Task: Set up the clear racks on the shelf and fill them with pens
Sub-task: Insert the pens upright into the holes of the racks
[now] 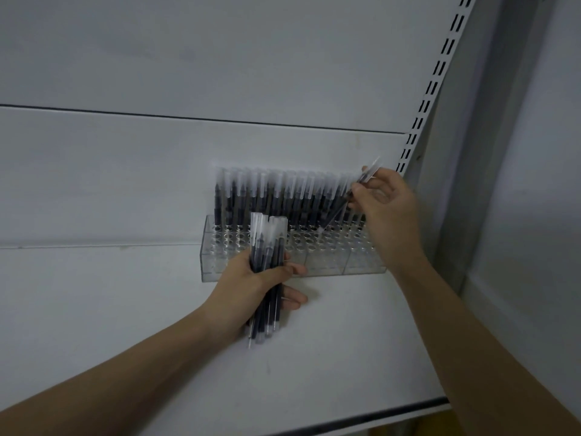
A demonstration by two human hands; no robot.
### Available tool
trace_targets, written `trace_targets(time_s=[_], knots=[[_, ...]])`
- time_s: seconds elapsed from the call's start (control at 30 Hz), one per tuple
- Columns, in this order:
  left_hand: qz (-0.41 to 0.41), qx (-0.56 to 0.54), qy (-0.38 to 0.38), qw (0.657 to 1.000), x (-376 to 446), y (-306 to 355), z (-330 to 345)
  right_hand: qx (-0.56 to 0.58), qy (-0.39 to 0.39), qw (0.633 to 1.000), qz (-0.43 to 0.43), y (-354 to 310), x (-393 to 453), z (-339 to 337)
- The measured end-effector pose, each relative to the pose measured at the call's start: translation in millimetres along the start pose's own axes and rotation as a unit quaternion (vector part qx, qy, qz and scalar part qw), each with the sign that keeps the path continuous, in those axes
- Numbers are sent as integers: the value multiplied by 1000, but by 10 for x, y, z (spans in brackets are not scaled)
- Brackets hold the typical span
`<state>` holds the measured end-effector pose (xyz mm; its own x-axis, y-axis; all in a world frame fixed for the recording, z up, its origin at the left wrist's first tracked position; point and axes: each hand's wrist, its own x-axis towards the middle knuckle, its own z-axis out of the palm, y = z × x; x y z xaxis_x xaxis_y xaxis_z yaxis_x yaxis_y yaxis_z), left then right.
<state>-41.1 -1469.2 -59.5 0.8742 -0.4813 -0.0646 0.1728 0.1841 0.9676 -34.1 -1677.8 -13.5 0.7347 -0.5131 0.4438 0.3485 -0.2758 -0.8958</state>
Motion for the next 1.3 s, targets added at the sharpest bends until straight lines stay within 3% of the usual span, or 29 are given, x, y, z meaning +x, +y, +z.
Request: trace_targets(time_s=[0.3,0.53,0.63,0.8,1.0,1.3], knots=[[7,5,-8,1000,-1,10,-6,-151,-3,984,-96,95,174,120],[7,10,-8,1000,4,16,-13,-262,-81,961,-35,342,96,141],[5,8,-9,1000,9,19,-19,-243,-59,968,-21,324,41,123],[0,-6,-5,1000,21,10,-29,-182,9,980,-75,167,-406,220],[-13,-31,-5,999,27,14,-28,-10,-123,992,3,281,-907,381],[-26,6,-32,999,24,2,-18,39,-173,983,49,291,-897,313]])
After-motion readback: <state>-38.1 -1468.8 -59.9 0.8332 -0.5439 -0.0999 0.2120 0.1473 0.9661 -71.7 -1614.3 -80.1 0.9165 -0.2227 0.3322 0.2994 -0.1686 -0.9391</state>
